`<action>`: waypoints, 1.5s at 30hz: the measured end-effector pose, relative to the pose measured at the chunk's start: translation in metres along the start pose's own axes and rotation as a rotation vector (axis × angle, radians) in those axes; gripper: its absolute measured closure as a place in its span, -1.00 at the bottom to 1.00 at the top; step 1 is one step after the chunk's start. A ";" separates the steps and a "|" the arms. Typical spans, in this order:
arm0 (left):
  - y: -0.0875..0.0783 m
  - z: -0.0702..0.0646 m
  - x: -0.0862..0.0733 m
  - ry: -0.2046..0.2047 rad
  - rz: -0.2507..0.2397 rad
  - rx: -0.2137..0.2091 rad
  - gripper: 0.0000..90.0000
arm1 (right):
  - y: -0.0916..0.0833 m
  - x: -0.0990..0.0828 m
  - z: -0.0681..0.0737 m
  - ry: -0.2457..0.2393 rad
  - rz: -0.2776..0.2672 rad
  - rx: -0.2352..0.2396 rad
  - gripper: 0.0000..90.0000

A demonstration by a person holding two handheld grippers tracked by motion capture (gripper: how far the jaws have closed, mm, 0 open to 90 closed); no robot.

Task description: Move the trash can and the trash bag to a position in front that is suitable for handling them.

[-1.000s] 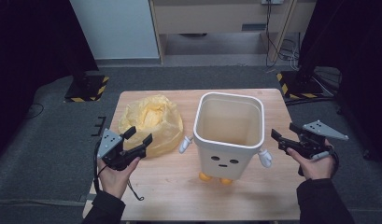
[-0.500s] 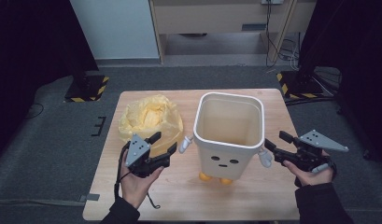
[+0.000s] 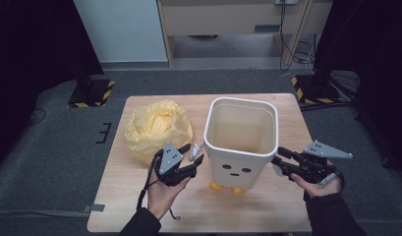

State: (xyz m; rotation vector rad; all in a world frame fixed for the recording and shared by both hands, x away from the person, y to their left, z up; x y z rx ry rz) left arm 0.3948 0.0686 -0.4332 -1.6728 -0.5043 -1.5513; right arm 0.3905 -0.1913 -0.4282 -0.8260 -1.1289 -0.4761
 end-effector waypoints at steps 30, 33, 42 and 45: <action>-0.005 0.044 -0.008 -0.032 0.028 0.070 0.41 | 0.045 -0.010 0.032 -0.104 -0.008 0.018 0.37; -0.005 0.046 -0.008 -0.042 0.028 0.066 0.41 | 0.043 -0.010 0.035 -0.101 0.016 0.026 0.37; -0.005 0.048 -0.011 0.002 -0.005 0.057 0.39 | 0.041 -0.009 0.037 -0.099 0.008 0.030 0.25; -0.011 0.054 -0.017 0.013 -0.003 0.071 0.23 | 0.036 0.002 0.035 -0.056 -0.043 0.034 0.08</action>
Point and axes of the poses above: each handheld gripper's, and its own axes: y roughly forward along the jaws, x roughly out of its top, z roughly to its left, the point moved 10 cm from there along y, roughly forward along the jaws, and after that the axes turned 4 degrees about -z, right-handed, at the moved point
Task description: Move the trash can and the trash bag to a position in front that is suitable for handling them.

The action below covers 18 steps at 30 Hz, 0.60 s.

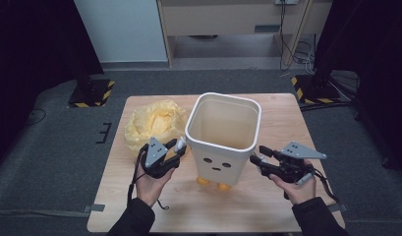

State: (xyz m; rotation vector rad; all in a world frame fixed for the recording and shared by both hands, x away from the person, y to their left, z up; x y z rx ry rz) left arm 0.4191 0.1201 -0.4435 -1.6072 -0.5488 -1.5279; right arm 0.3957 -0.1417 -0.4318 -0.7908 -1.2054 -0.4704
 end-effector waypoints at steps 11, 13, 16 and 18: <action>-0.029 0.059 -0.047 0.011 0.112 0.108 -0.13 | -0.031 0.027 -0.045 0.040 -0.126 -0.143 -0.23; -0.024 0.070 -0.052 -0.024 0.123 0.125 -0.17 | -0.031 0.021 -0.053 0.045 -0.114 -0.166 -0.26; -0.015 0.087 -0.058 -0.026 0.135 0.155 -0.25 | -0.029 0.012 -0.064 0.048 -0.094 -0.196 -0.30; -0.010 0.096 -0.061 -0.021 0.134 0.167 -0.30 | -0.028 0.006 -0.070 0.046 -0.082 -0.209 -0.32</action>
Point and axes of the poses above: each handheld gripper's, and its own axes: y roughly forward along the jaws, x roughly out of its top, z roughly to its left, the point moved 10 cm from there along y, roughly forward along the jaws, and after that the axes turned 4 degrees about -z, right-handed, at the moved point
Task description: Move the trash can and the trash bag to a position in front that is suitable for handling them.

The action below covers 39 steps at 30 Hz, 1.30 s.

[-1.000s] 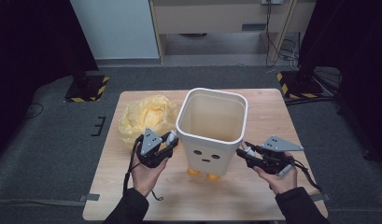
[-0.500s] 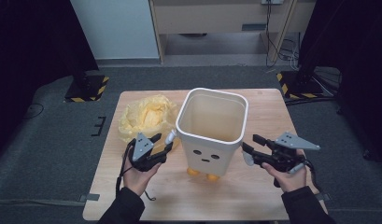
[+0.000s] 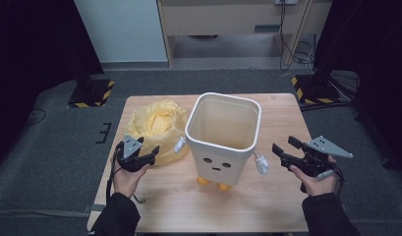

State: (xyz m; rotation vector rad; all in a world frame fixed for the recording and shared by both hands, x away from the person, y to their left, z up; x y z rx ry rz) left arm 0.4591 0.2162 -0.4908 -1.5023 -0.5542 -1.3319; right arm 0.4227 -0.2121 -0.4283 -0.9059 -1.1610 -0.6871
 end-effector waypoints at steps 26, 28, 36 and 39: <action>-0.020 0.014 -0.024 -0.002 0.167 -0.025 0.89 | 0.011 -0.036 -0.016 -0.024 0.101 -0.036 -0.37; -0.028 0.014 -0.023 -0.008 0.163 -0.027 0.93 | 0.011 -0.036 -0.016 -0.026 0.099 -0.038 -0.37; -0.064 0.007 -0.030 -0.008 0.171 -0.034 0.97 | 0.009 -0.037 -0.020 -0.022 0.100 -0.046 -0.37; -0.078 0.003 -0.037 -0.011 0.183 -0.038 0.97 | 0.010 -0.038 -0.020 -0.026 0.101 -0.046 -0.37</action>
Point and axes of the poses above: each handheld gripper's, and its own axes: y roughly forward along the jaws, x roughly out of its top, z roughly to its left, the point moved 10 cm from there along y, roughly forward along the jaws, and after that the axes turned 4 degrees about -z, right-handed, at the moved point
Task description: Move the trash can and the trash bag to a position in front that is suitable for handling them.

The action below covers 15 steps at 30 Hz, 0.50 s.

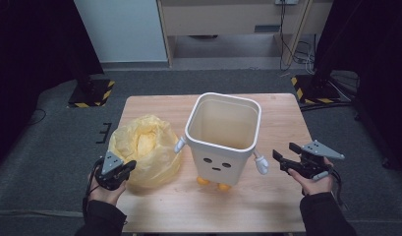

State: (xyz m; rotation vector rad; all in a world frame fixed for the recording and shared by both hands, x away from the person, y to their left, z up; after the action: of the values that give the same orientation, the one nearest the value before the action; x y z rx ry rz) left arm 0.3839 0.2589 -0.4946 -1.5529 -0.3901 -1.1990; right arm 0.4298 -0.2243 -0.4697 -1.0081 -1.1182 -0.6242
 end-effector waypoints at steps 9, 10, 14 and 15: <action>-0.008 -0.011 -0.006 -0.053 -0.027 -0.037 0.73 | 0.002 -0.002 0.001 -0.006 0.005 -0.003 -0.37; -0.008 -0.012 -0.004 -0.067 -0.047 -0.043 0.65 | 0.001 -0.002 0.001 -0.003 0.005 -0.004 -0.37; -0.009 -0.012 0.005 -0.125 -0.135 -0.042 0.17 | 0.002 0.000 -0.001 0.003 0.001 -0.007 -0.37; -0.009 -0.011 0.006 -0.131 -0.152 -0.038 0.06 | 0.002 0.000 -0.002 -0.001 0.000 -0.010 -0.37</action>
State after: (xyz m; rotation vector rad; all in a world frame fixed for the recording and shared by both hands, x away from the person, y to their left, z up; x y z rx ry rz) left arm 0.3748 0.2501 -0.4856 -1.6642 -0.5833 -1.2295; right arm 0.4323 -0.2248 -0.4704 -1.0171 -1.1170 -0.6305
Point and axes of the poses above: each handheld gripper's, and its own axes: y roughly forward along the jaws, x roughly out of its top, z roughly to its left, the point moved 10 cm from there along y, roughly forward along the jaws, and after that the axes turned 4 degrees about -z, right-handed, at the moved point
